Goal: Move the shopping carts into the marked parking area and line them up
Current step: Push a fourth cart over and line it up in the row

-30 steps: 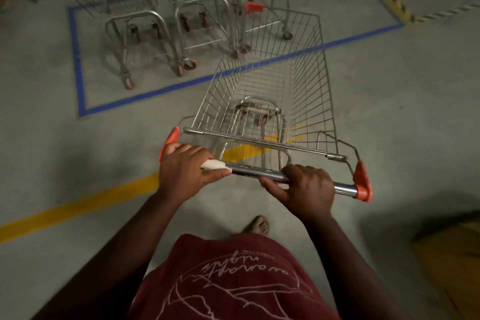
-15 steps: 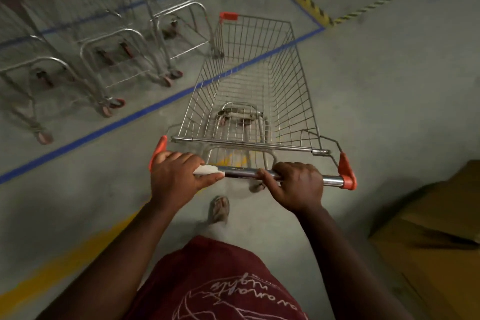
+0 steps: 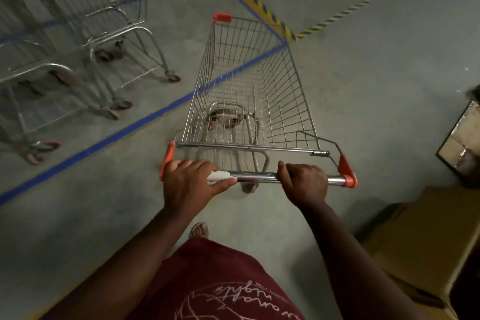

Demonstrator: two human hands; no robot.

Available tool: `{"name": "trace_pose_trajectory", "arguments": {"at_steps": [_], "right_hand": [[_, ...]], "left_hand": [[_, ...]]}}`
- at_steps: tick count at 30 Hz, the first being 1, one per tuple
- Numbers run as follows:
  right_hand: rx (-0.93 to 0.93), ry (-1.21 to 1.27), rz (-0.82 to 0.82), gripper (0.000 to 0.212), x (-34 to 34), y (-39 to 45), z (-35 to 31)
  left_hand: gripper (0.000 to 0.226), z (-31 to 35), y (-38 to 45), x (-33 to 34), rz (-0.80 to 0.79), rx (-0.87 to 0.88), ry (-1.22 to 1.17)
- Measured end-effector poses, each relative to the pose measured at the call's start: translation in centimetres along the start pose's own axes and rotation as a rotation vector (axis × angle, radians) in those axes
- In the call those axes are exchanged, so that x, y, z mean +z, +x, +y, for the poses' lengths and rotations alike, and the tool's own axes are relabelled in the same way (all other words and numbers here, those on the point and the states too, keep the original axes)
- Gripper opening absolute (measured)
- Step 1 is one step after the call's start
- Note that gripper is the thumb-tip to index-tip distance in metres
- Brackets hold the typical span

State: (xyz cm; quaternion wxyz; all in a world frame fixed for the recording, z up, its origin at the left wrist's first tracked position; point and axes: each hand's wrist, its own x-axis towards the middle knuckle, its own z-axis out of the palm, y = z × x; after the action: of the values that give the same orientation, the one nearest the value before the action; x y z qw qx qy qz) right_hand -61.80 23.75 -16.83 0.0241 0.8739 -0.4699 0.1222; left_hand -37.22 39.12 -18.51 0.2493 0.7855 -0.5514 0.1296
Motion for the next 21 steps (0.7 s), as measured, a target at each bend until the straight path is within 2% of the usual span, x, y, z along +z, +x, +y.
{"name": "trace_pose_trajectory", "arguments": {"at_steps": [7, 11, 16, 21], "right_hand": [[0.014, 0.029, -0.008, 0.063, 3.3, 14.1, 5.1], [-0.034, 0.041, 0.044, 0.061, 5.4, 22.5, 8.7], [-0.132, 0.048, 0.027, 0.06, 8.1, 34.1, 13.8], [-0.237, 0.018, -0.121, 0.058, 9.5, 45.3, 17.6]], "left_hand": [[0.06, 0.7, 12.7, 7.5, -0.006, -0.028, 0.01], [0.06, 1.3, 19.9, 12.3, 0.031, -0.041, 0.031], [0.063, 3.1, 29.1, 18.1, 0.017, -0.097, 0.11], [0.058, 5.1, 37.8, 22.4, 0.001, -0.166, 0.169]]}}
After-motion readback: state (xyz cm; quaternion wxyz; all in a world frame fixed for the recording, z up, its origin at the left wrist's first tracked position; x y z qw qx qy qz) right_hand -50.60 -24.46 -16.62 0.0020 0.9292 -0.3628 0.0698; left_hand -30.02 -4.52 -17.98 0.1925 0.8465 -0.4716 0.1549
